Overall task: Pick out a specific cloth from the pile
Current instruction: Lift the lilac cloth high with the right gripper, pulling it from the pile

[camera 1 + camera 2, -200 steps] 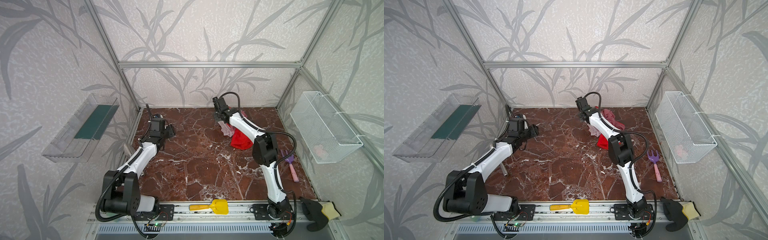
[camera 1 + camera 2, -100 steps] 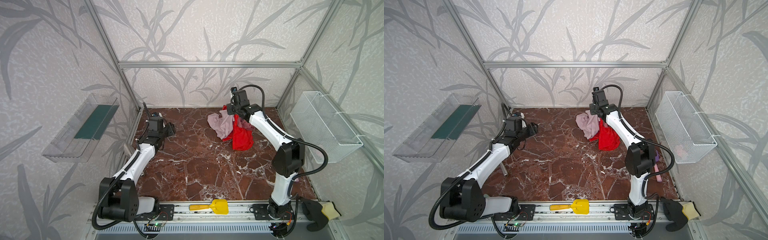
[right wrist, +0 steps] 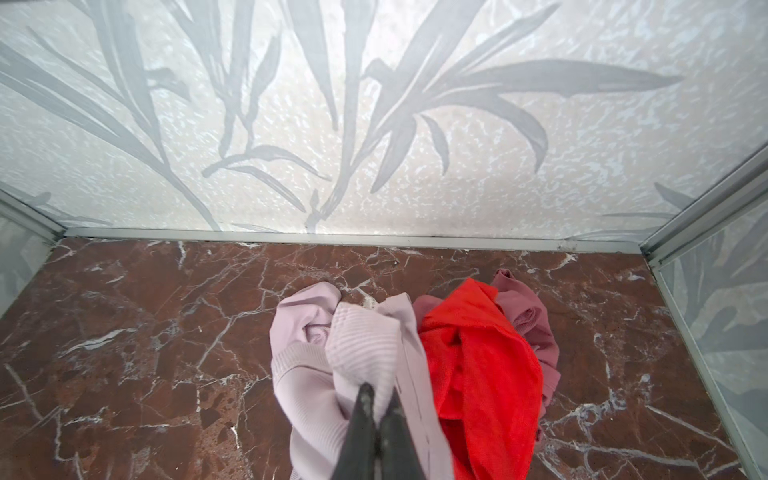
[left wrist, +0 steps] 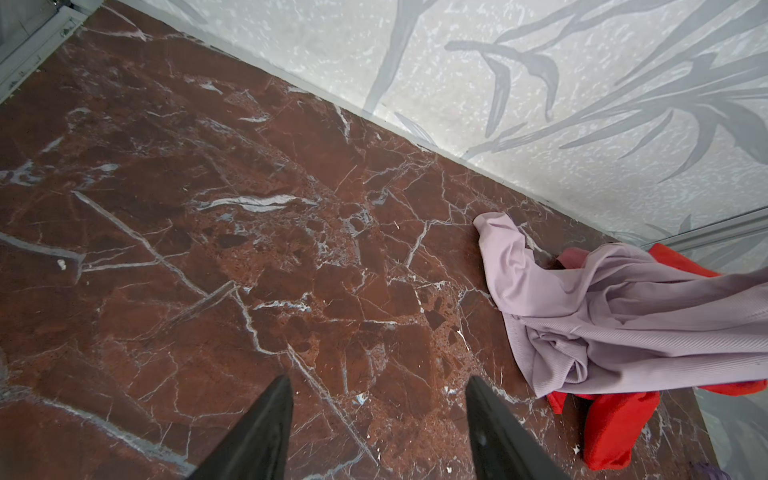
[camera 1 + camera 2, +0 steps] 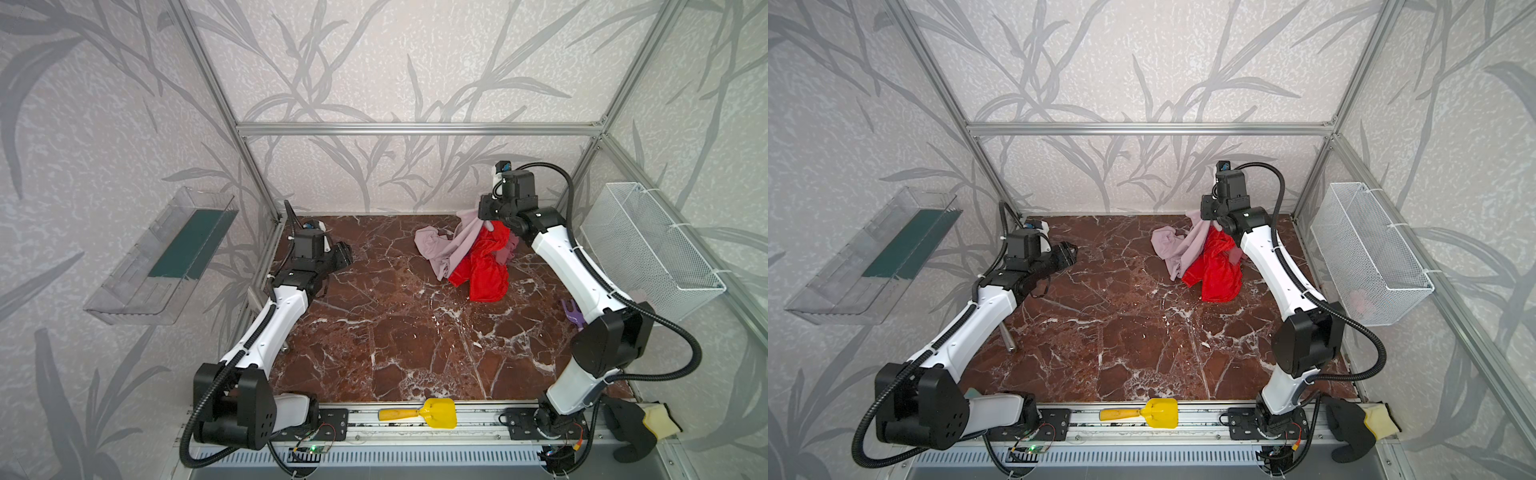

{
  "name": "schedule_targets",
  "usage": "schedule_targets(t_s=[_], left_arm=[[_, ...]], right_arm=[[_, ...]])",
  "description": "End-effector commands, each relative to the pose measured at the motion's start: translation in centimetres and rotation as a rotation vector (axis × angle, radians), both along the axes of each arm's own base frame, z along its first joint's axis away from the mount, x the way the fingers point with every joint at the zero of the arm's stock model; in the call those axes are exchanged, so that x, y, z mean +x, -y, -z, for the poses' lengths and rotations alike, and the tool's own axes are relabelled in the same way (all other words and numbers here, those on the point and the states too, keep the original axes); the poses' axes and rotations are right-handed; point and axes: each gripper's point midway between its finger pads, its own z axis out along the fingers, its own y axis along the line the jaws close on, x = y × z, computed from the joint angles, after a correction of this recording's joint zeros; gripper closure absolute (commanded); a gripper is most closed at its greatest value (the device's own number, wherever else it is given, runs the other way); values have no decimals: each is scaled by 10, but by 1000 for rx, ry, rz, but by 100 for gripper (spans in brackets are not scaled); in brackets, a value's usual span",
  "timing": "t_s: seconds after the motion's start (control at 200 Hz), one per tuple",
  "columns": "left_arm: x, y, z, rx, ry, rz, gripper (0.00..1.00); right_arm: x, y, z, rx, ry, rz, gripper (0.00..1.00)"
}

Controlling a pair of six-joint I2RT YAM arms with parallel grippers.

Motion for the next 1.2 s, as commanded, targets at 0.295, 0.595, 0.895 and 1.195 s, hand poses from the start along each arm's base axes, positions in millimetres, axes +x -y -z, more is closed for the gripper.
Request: schedule_targets(t_s=[0.295, 0.595, 0.895, 1.195], left_arm=[[-8, 9, -33, -31, 61, 35, 36], [-17, 11, -49, -31, 87, 46, 37], [-29, 9, -65, -37, 108, 40, 38], [-47, 4, -88, -24, 138, 27, 39]], right_arm=[[-36, 1, -86, 102, 132, -57, 100], [-73, -8, -153, 212, 243, -149, 100], [-110, -34, -203, 337, 292, -328, 100], [-160, -74, -247, 363, 347, -504, 100]])
